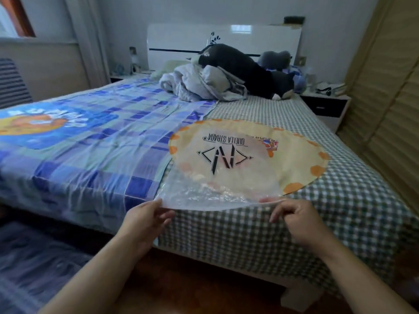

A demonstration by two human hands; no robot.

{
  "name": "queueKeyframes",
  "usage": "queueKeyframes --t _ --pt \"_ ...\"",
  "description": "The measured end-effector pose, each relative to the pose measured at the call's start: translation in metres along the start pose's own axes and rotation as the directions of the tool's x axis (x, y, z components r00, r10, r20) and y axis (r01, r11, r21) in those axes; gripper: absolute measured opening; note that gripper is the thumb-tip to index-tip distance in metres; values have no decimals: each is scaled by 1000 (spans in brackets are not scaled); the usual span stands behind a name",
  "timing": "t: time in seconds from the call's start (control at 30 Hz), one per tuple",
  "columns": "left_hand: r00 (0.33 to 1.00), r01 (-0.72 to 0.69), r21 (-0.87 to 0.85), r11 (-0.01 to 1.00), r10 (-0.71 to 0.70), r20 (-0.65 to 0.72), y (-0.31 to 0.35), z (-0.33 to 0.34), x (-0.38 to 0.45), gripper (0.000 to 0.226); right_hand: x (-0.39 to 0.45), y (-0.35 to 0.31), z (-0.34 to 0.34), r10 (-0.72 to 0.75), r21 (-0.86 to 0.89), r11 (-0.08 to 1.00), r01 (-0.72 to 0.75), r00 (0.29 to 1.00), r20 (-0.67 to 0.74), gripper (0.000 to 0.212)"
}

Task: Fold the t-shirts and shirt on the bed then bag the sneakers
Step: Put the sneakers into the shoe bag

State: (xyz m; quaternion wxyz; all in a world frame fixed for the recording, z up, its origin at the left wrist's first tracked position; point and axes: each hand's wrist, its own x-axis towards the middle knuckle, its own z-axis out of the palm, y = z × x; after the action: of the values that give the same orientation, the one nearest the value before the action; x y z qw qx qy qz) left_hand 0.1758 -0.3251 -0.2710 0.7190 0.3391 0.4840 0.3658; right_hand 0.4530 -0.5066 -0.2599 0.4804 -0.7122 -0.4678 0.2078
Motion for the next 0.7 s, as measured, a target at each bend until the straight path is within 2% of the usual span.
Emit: queueKeyframes --t 0.07,0.1,0.13,0.17,0.2,0.23,0.27,0.3,0.33,0.4,0.47,0.53,0.6,0.7 --pt "998 55 66 996 -56 13 -8 6 0 11 5 0 -1 78 13 997 -77 987 -138 50" --pt "995 90 92 992 -93 28 -13 7 -1 10 9 0 -1 119 -16 992 -129 951 -287 41" --pt "990 127 120 985 -132 41 -17 9 -4 10 12 0 -2 173 -11 980 -200 875 -453 30" --pt "983 164 136 977 -173 63 -21 12 -8 11 13 -1 -1 262 66 958 -277 766 -586 25" --pt "973 198 138 971 -211 94 -24 13 -12 13 11 -5 0 377 204 923 -325 667 -643 24" --pt "960 228 126 966 -244 135 -27 15 -18 15 6 -8 4 498 367 867 -338 619 -607 20" --pt "949 248 113 962 -264 171 -30 16 -22 19 -1 -14 12 593 501 793 -348 633 -498 15" --pt "942 255 102 962 -271 199 -34 18 -26 22 -12 -23 25 654 581 710 -398 678 -335 10" --pt "942 244 91 965 -259 216 -37 20 -29 22 -22 -30 41 688 610 632 -477 708 -159 11" --pt "945 201 79 976 -215 247 -42 25 -34 20 -36 -43 73 685 592 528 -609 718 127 19" --pt "941 162 99 982 -184 283 -45 29 -38 15 -40 -50 100 601 555 530 -640 746 286 27" --pt "933 142 136 981 -178 314 -46 32 -40 15 -39 -53 120 525 540 562 -627 775 353 28" --pt "925 132 177 975 -185 332 -45 34 -42 18 -38 -51 132 507 547 582 -602 794 335 23" --pt "943 115 162 980 -159 292 -45 37 -39 20 -35 -53 139 511 615 543 -572 806 298 14"
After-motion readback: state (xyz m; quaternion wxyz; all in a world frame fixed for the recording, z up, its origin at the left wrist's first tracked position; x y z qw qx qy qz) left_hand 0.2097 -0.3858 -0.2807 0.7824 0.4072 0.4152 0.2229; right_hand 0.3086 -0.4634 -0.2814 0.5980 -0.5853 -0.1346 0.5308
